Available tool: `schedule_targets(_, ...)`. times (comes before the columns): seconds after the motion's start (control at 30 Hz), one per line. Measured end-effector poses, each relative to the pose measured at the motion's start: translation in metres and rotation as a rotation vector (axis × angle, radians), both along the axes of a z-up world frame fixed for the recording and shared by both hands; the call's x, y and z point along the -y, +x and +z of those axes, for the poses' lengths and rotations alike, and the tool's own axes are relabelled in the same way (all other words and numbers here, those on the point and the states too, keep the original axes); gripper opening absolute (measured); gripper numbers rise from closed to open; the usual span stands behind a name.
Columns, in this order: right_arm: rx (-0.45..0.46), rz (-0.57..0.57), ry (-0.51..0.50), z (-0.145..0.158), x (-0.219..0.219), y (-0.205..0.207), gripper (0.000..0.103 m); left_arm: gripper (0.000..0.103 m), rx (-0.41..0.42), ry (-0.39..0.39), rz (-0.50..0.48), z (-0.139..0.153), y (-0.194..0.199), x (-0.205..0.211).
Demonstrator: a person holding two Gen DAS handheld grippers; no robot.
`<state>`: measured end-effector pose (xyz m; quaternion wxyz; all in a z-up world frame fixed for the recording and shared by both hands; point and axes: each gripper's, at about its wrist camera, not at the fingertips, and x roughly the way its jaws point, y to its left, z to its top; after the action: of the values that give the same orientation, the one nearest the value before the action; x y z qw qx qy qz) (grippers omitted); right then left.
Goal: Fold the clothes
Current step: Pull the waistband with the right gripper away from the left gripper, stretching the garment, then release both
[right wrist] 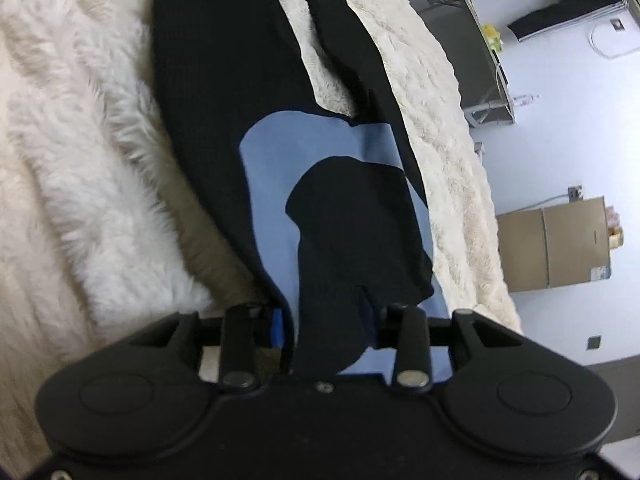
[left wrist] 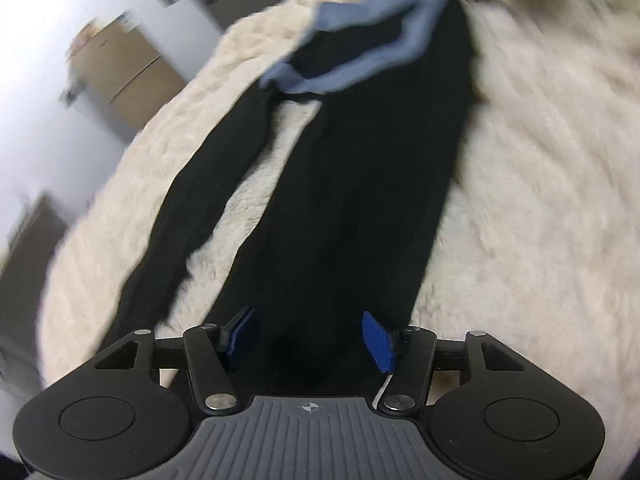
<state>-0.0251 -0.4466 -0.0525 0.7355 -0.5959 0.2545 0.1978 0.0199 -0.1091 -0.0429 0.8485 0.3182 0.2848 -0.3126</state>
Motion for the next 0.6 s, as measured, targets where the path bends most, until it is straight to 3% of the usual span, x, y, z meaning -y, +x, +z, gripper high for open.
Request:
schedule_targets(0.23,-0.016,0.006,-0.053,-0.007,0.001,0.008,0.044,0.052,-0.033,0.012,0.016,-0.001,0.004,0.005)
schedule_targets(0.4,-0.006,-0.027,-0.08,-0.008,0.009,0.015,0.043,0.041,-0.054,0.003,0.0,-0.002,0.004,0.005)
schedule_targets(0.47,-0.003,-0.043,-0.084,-0.008,0.012,0.019,0.033,0.029,-0.06,0.006,-0.015,-0.003,0.002,0.006)
schedule_targets(0.53,-0.019,-0.06,-0.064,-0.006,0.013,0.022,0.004,0.023,-0.069,0.007,-0.022,-0.003,0.002,0.006)
schedule_targets(0.6,-0.029,-0.07,-0.035,-0.001,0.012,0.023,0.001,0.007,-0.073,0.013,-0.026,-0.002,0.002,0.006)
